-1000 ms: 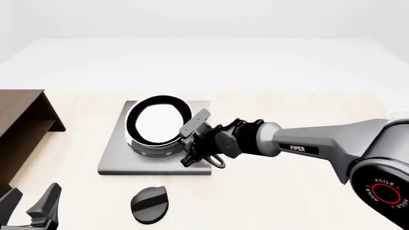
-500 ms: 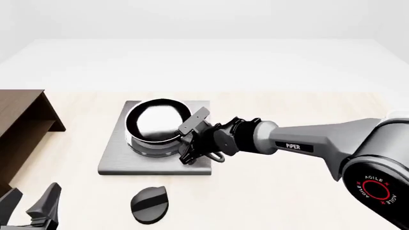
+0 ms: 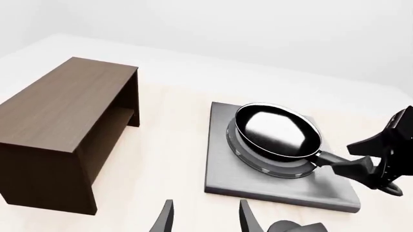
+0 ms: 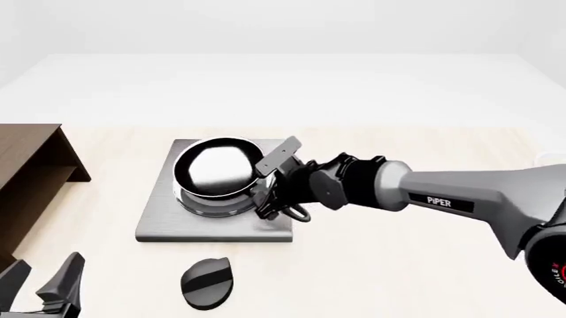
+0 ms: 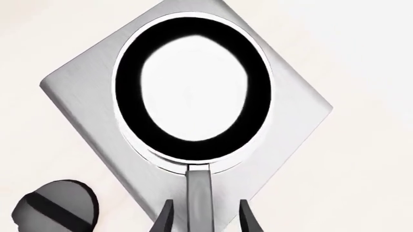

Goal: Turn on the stove and put the frying pan on it.

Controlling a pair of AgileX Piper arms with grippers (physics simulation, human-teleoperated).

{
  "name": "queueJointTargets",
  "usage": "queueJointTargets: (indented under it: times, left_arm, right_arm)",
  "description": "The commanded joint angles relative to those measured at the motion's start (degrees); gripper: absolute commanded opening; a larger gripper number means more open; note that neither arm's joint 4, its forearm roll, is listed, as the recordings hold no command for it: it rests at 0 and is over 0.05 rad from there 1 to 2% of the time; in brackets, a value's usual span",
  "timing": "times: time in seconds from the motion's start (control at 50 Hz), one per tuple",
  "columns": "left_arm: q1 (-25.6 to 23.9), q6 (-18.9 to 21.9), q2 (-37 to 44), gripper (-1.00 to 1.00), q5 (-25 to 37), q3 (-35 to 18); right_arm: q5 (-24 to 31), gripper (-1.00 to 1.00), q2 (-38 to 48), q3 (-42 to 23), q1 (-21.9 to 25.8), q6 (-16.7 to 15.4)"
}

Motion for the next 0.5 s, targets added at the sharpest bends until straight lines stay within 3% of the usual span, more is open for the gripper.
queueJointTargets:
  times: [0.02, 0.5]
  left_arm:
    - [-0.12, 0.11, 0.01, 1.0, 0.1, 0.05]
    - [0.16, 0.63, 0.01, 1.0, 0.2, 0.05]
  right_arm:
    - [0.24, 1.0, -6.65, 4.02, -0.39, -0.65]
    - [0.14, 1.0, -20.1, 13.62, -0.17, -0.37]
